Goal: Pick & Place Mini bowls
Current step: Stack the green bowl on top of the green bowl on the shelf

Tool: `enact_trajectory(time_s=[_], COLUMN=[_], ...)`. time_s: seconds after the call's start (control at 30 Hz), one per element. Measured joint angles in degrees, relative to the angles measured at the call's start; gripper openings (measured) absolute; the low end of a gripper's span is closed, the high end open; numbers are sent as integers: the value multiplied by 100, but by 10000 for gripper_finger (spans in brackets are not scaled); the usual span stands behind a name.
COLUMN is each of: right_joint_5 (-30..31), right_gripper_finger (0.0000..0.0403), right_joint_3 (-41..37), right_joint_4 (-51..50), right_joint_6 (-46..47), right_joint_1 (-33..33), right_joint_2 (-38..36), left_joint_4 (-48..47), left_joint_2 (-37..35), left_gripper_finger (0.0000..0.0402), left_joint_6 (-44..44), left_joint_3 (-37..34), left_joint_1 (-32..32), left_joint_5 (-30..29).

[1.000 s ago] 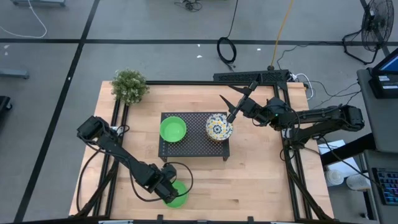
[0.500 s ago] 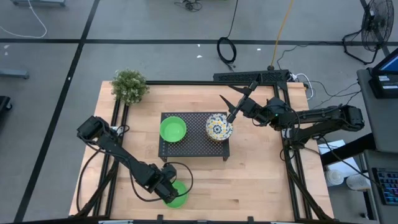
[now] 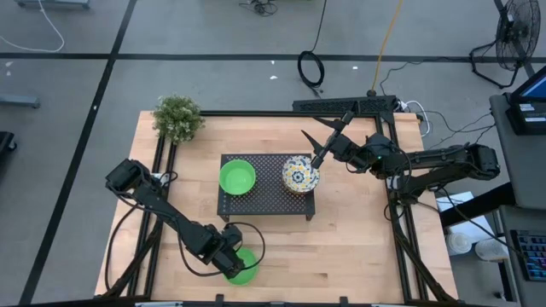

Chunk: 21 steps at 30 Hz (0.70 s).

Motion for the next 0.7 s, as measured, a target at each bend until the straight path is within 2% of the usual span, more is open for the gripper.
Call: enact_trajectory(time_s=[0.7], right_joint_5=[0], right_gripper_finger=[215], right_joint_3=[-1], right_joint_4=[-1], right_joint_6=[-2], right_joint_1=[1], right_joint_2=[1], left_joint_4=[-2], left_joint_2=[0], left_gripper_finger=[13], left_joint_6=[3], left_joint_3=[0], left_joint_1=[0], left_joint_5=[-48])
